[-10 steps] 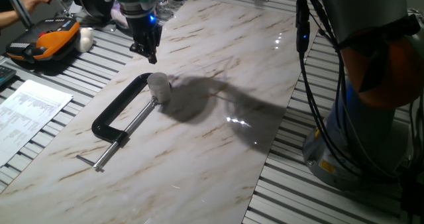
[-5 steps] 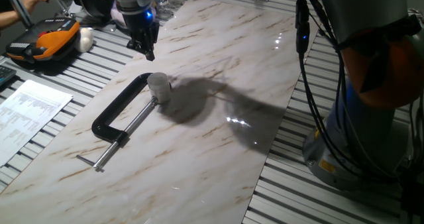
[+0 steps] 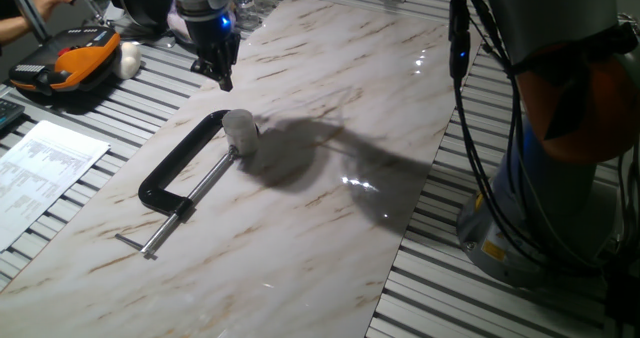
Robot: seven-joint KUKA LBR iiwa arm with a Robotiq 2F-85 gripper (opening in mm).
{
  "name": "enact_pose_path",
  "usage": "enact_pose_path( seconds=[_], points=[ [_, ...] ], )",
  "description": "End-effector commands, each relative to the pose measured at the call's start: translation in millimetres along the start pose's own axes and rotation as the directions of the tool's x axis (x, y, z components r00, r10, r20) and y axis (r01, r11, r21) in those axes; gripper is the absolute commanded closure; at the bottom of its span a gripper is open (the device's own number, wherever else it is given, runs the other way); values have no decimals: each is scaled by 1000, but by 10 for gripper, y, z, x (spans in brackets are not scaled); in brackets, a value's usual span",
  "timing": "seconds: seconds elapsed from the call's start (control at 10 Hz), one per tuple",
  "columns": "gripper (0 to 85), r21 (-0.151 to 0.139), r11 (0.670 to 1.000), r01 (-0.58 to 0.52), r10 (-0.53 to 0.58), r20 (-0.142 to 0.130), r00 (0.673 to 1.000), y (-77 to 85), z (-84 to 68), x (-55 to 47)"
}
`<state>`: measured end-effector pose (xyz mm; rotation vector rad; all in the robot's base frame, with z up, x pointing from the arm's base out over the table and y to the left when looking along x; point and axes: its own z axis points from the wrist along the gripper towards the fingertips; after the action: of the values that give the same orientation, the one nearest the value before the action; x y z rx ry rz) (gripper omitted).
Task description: Unscrew the lid from the jar
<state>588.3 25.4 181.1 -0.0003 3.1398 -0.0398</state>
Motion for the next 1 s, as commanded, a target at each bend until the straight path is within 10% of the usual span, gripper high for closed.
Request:
enact_pose_path(
  seconds=[0.0,0.3,0.9],
  points=[
    [850,2,1000,-7,7,7,1000,0,-1,0],
    [850,-36,999,-15,15,11,1000,0,-1,0],
    [850,-25,999,-26,26,24,999,0,-1,0]
  ],
)
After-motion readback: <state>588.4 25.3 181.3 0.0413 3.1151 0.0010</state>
